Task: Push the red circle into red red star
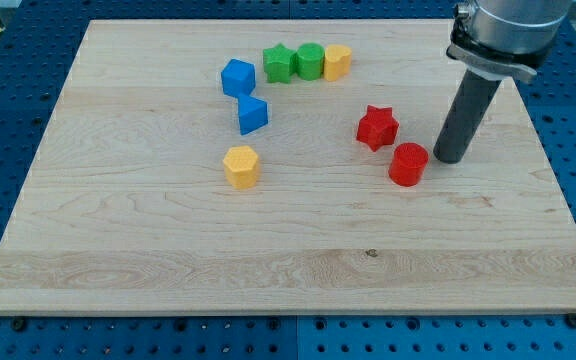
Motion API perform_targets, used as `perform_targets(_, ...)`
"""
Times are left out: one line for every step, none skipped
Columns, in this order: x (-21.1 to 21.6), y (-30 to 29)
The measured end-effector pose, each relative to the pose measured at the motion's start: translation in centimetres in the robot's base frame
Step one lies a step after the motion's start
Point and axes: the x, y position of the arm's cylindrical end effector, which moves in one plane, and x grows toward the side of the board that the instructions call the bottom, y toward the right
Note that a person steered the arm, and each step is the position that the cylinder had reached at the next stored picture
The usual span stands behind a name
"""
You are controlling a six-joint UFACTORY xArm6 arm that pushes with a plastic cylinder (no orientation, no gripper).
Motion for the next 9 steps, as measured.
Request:
perform_targets(-0.4,0.0)
perform_targets(1.9,2.3)
perform_targets(5.4,5.7)
perform_targets(7.3,5.9)
perform_targets(7.9,4.8)
perform_targets(8.0,2.2)
perform_targets(8.0,-0.9)
perform_targets(8.0,-3.0)
perform_targets(8.0,-4.0)
